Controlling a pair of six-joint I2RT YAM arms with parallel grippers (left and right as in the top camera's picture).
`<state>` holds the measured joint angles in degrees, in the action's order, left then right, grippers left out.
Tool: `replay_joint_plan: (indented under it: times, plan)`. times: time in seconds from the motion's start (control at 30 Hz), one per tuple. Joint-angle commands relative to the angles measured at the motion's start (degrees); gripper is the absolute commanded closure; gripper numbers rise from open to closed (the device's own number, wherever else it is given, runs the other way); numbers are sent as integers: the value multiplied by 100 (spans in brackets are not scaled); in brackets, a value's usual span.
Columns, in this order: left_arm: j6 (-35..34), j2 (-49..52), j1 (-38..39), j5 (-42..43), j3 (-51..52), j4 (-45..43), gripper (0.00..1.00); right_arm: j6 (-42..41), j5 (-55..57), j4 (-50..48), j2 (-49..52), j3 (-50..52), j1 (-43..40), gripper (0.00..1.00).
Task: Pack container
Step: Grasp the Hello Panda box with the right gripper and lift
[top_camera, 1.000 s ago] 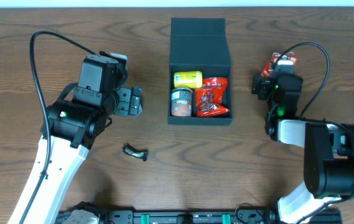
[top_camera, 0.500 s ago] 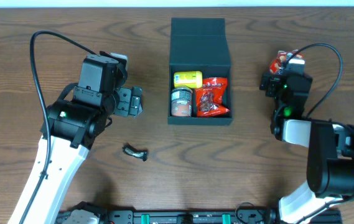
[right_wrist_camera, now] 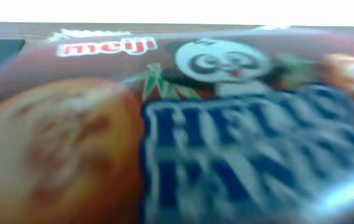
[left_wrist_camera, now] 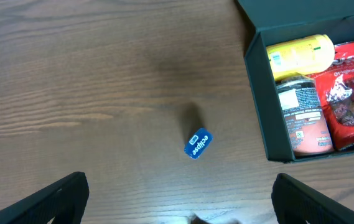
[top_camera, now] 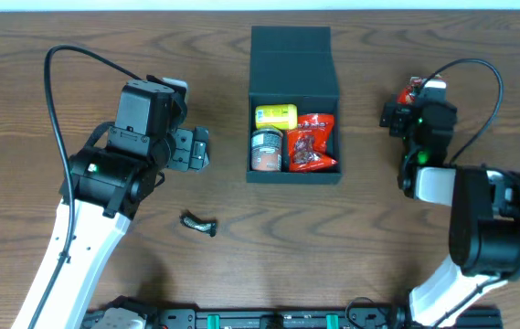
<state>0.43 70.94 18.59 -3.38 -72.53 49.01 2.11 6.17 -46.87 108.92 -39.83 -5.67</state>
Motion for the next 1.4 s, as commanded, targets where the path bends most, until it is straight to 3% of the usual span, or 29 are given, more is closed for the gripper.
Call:
replay_joint_plan:
  times: [0.0,0.37,0.53,0.9,1.2,1.37]
  plan:
    - [90,4,-20,0,7,0,5,-79,-44,-15,190,-197,-37,1]
    - [87,4,-20,2,7,-46,5,-79,-44,-50,238,-223,-35,4]
    - [87,4,-20,4,7,-46,5,-81,-46,-22,275,-223,-28,16]
    - [87,4,-20,4,7,-46,5,-81,-44,-31,275,-223,-28,22]
    - [87,4,-20,2,7,-44,5,-81,-44,-50,275,-223,-26,38]
    - [87,4,-20,2,7,-42,5,-83,-44,-96,273,-223,-26,41]
